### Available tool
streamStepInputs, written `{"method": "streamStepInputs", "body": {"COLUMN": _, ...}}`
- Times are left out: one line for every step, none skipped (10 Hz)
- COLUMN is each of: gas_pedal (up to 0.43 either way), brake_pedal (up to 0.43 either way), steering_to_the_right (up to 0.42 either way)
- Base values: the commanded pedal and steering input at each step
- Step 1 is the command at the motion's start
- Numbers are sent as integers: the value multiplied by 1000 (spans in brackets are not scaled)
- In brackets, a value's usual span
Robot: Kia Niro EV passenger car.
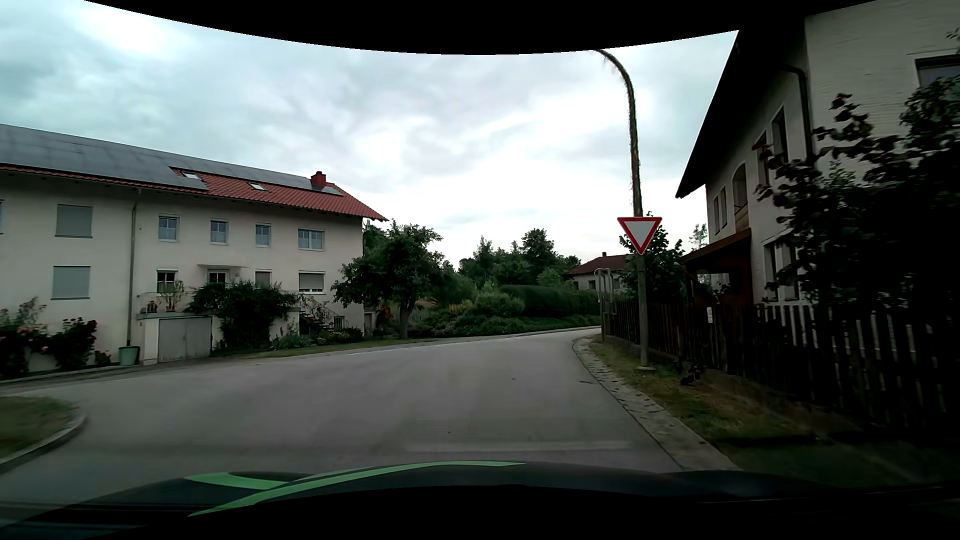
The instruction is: Follow the waypoints while adhering to traffic rules and regulations
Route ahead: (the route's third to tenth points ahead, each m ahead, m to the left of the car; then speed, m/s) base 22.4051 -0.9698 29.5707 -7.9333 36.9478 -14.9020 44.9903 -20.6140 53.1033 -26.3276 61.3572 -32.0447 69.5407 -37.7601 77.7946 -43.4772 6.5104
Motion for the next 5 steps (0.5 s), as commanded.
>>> {"method": "streamStepInputs", "body": {"gas_pedal": 0, "brake_pedal": 201, "steering_to_the_right": 10}}
{"method": "streamStepInputs", "body": {"gas_pedal": 0, "brake_pedal": 201, "steering_to_the_right": 10}}
{"method": "streamStepInputs", "body": {"gas_pedal": 0, "brake_pedal": 201, "steering_to_the_right": 9}}
{"method": "streamStepInputs", "body": {"gas_pedal": 0, "brake_pedal": 195, "steering_to_the_right": 9}}
{"method": "streamStepInputs", "body": {"gas_pedal": 0, "brake_pedal": 195, "steering_to_the_right": 8}}
